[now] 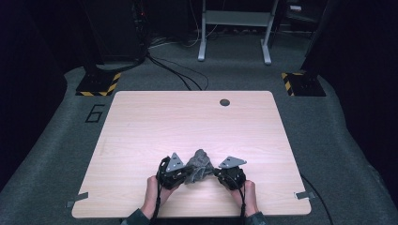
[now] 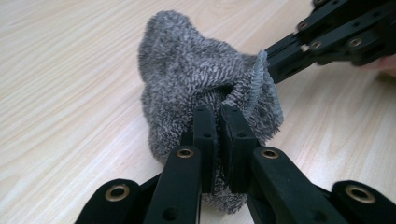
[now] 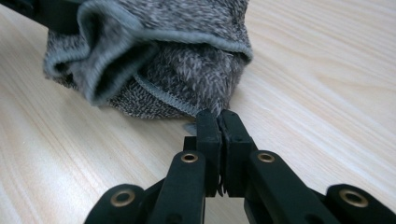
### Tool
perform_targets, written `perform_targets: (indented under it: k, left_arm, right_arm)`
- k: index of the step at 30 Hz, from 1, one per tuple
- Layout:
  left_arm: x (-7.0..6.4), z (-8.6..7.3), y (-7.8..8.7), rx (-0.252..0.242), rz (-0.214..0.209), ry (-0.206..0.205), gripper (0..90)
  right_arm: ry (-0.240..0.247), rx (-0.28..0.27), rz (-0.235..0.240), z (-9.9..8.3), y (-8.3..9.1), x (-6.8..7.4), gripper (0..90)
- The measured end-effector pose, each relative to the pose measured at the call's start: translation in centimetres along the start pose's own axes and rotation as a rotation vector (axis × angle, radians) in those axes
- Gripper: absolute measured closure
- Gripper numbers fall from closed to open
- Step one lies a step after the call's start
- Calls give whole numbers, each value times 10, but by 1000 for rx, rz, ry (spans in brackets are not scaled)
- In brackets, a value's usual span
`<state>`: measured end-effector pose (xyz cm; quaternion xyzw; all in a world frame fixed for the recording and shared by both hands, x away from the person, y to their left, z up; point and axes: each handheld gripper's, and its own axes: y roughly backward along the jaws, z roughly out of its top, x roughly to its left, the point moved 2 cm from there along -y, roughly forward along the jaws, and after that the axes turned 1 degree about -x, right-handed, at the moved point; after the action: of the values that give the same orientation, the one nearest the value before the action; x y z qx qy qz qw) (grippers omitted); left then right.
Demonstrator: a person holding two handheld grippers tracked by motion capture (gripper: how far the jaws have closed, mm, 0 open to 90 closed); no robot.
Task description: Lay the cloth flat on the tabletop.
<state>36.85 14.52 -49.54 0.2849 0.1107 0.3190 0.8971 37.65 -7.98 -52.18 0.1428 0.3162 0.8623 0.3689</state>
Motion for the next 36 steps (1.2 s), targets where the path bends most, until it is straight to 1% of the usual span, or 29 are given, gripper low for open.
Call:
perform_targets:
  k: [3,4,7,8,13,14,16,17,18,19,21,22,24,25,26,27,28,29,30,31,32,33,34,35,36]
  left_arm:
    - [6,-1,5,-13,7,19,850]
    - [9,-2,7,-18,11,28,850]
    - [14,-3,11,-33,26,44,851]
    - [17,-4,13,-35,32,44,851]
    - [26,-6,20,-52,36,90,851]
    - [28,-7,21,-57,39,99,851]
    - [32,-7,24,-64,39,104,851]
    - [33,-7,25,-68,37,116,851]
    - [34,-7,27,-73,41,113,851]
    - [35,-6,29,-74,36,124,851]
    - [36,-4,32,-86,39,120,852]
    - [37,-3,33,-89,39,123,852]
    - [38,0,35,-86,27,124,851]
    - [40,1,34,-78,18,123,849]
    - [41,2,32,-50,5,131,840]
    - [43,2,28,-29,5,136,816]
    - [45,1,23,-22,15,148,802]
    - [48,-1,18,2,6,168,743]
    - [53,-5,13,16,-21,212,701]
    - [53,-5,13,16,-21,212,610]
    - [56,-8,12,21,-9,234,553]
    - [56,-10,14,16,-8,246,506]
    - [56,-11,15,10,-5,252,468]
    - [56,-12,18,12,-8,248,438]
    - [56,-13,22,4,11,248,409]
  right_arm:
    - [2,-17,-14,0,8,-4,880]
    - [-5,-18,-12,0,10,-5,880]
    - [-23,-28,-27,-1,17,-10,880]
    - [-21,-35,-37,-1,19,-12,880]
    - [-43,-48,-51,-2,29,-18,880]
    - [-38,-50,-60,-2,31,-20,880]
    - [-43,-55,-63,-2,35,-22,880]
    - [-41,-58,-68,-2,38,-24,880]
    - [-44,-59,-67,-2,40,-25,880]
    - [-41,-64,-69,-2,42,-25,880]
    - [-41,-64,-76,-2,48,-27,880]
    - [-33,-67,-81,-1,50,-27,880]
    - [-39,-67,-85,0,56,-28,880]
    - [-34,-72,-93,0,59,-30,879]
    - [-33,-75,-100,1,62,-31,879]
    - [-41,-78,-105,2,63,-34,878]
    - [-56,-73,-115,3,61,-37,876]
    - [-68,-60,-123,4,57,-42,871]
    - [-80,-34,-118,4,50,-46,860]
    - [-80,-34,-118,4,50,-46,860]
    - [-102,17,-115,3,35,-53,767]
    - [-97,30,-120,3,31,-53,737]
    - [-101,32,-121,3,29,-51,678]
    - [-99,30,-114,3,29,-51,638]
    - [-105,26,-108,3,30,-48,617]
